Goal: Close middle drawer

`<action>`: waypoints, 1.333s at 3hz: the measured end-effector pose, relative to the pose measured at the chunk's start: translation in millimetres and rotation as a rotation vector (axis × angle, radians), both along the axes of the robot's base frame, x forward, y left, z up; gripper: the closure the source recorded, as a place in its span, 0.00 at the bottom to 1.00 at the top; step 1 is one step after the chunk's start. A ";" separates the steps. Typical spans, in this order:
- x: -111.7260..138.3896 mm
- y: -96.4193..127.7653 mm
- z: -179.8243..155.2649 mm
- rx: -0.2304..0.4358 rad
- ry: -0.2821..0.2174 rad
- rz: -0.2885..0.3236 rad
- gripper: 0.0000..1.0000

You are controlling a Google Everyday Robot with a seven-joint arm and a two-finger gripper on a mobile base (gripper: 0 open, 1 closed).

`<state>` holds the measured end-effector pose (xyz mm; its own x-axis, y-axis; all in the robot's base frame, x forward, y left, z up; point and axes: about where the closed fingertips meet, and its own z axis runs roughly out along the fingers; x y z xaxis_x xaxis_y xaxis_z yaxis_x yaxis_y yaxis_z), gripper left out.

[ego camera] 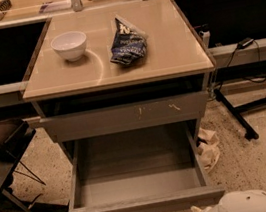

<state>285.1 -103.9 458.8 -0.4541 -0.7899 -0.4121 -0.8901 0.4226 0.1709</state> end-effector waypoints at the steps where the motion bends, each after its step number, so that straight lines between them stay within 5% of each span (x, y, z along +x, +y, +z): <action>1: 0.0 0.0 0.0 0.000 0.000 0.000 0.00; 3: 53.9 14.0 -29.1 0.016 0.069 0.060 0.00; 4: 62.0 15.3 -31.1 0.014 0.076 0.063 0.00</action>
Offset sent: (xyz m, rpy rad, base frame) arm 0.0530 0.0138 -0.0343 0.0381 0.0767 0.0746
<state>347.1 -88.6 427.7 -0.4338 -0.8126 -0.3892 -0.8992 0.3630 0.2442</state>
